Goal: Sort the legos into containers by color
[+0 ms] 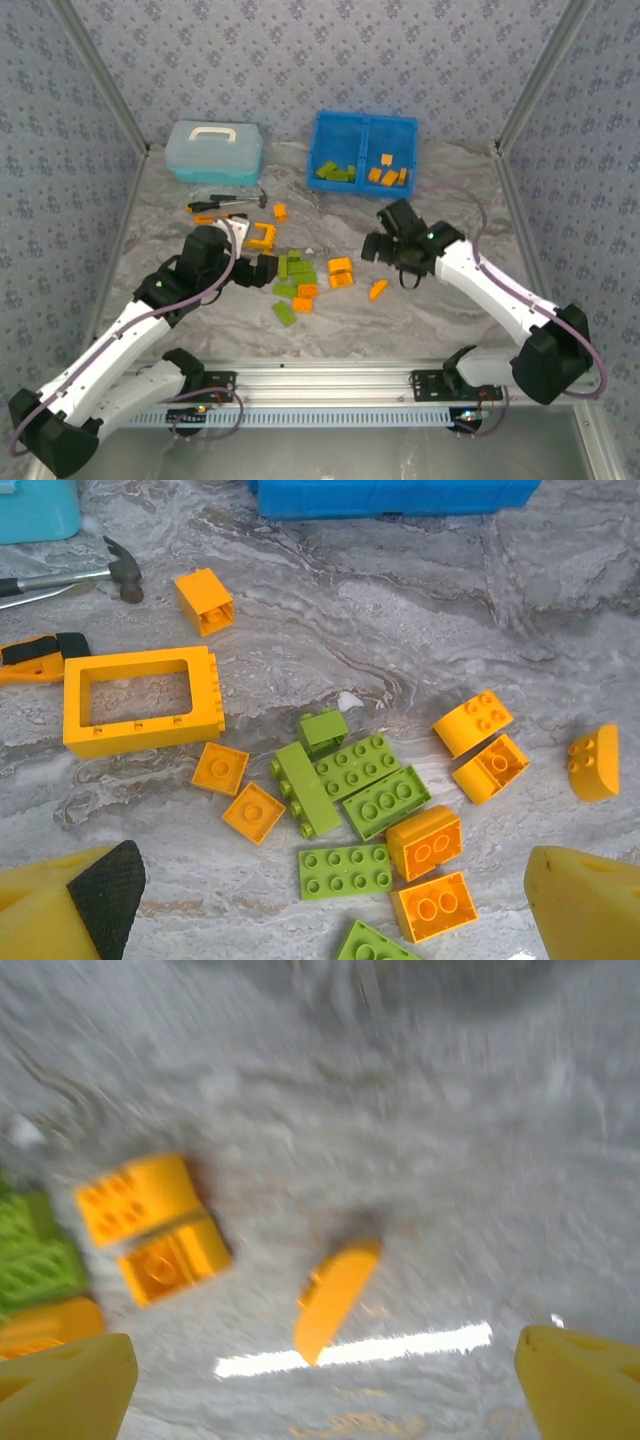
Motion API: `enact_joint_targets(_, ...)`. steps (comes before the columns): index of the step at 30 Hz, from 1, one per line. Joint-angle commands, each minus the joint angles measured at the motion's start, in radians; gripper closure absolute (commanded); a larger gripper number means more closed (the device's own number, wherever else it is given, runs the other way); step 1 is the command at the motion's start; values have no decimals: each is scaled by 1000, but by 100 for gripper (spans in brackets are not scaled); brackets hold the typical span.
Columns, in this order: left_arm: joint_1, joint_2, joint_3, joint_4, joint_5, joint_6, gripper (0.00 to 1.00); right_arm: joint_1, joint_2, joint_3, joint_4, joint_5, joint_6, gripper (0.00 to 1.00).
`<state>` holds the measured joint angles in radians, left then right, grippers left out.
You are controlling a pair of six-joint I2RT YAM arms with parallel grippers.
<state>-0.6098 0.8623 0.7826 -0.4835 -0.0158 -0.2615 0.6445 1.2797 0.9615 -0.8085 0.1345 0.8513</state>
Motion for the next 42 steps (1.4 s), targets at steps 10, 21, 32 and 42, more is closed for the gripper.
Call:
enact_joint_targets(10, -1, 28, 0, 74, 27, -32, 1, 80, 232, -91, 174, -6, 164, 17)
enact_joint_targets(21, 0, 33, -4, 82, 29, -26, 1, 73, 280, -108, 192, 32, 147, 57)
enact_joint_targets(32, -2, 92, 32, 94, 66, -30, 1, 45, 67, -4, 125, 215, -43, 79)
enact_joint_targets(42, -6, 58, 45, 63, 102, -102, 1, -235, 419, 450, 361, 199, -358, 78)
